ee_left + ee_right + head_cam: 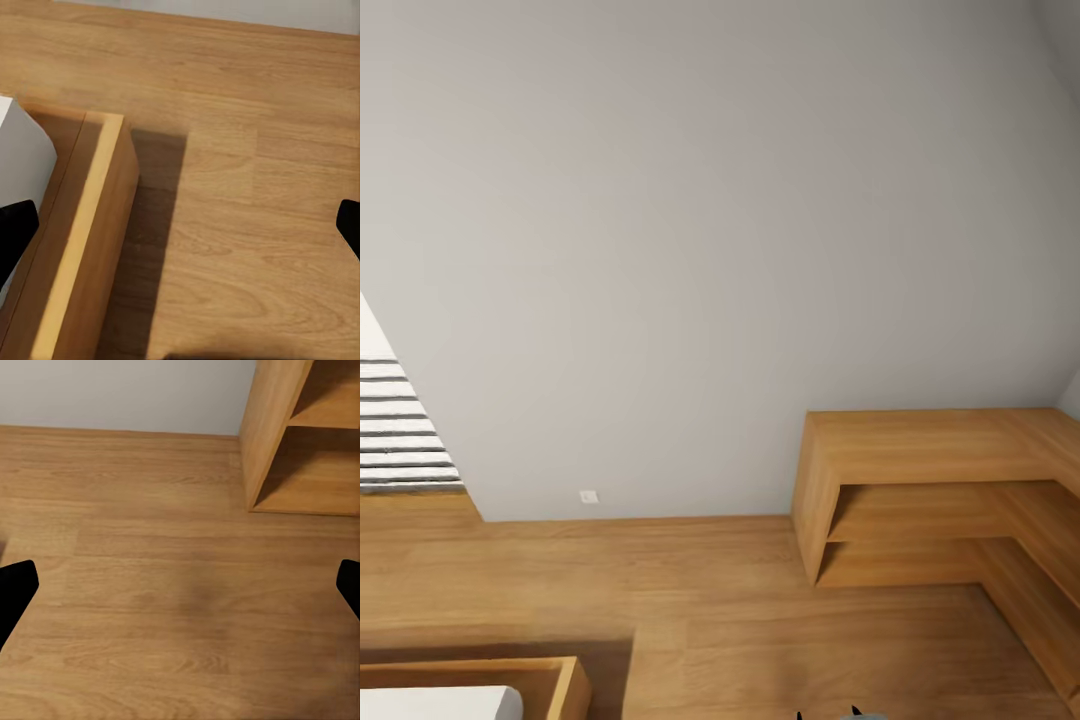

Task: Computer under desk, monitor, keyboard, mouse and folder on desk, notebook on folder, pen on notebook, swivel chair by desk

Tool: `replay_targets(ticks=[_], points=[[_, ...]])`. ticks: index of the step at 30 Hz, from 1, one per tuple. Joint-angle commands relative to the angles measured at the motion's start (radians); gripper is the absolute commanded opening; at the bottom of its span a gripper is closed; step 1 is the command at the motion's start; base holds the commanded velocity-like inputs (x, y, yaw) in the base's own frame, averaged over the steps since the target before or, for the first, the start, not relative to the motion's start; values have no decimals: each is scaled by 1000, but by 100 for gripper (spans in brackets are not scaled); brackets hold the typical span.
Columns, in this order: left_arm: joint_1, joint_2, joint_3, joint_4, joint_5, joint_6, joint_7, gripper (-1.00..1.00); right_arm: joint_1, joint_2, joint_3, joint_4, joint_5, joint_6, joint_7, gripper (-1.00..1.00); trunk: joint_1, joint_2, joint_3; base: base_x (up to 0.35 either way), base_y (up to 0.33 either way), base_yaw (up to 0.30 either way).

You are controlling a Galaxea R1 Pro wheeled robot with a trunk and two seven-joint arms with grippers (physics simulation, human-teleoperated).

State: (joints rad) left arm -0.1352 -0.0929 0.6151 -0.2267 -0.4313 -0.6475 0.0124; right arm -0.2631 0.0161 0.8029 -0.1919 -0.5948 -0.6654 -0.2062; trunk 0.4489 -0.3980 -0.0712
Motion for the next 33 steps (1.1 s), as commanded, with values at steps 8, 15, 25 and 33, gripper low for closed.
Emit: replay_targets(ticks=[8,15,25,33], points=[[-1,0,8,0,-11,-3,1,100,-1,0,8,0,-2,-2,-9,100,1,-2,2,288,0,-111],[-1,1,9,0,-11,-3,1,100,-1,-1,7,1,-2,-2,-9,100,1,-2,8,217,0,-190],[-1,1,9,0,-10,-4,1,100,-1,-1,6,2,-2,-2,-9,100,1,-2,15,79,0,-223],[-1,1,10,0,-9,-5,1,100,-1,-2,6,3,-2,-2,-9,100,1,-2,19,10,0,-237]])
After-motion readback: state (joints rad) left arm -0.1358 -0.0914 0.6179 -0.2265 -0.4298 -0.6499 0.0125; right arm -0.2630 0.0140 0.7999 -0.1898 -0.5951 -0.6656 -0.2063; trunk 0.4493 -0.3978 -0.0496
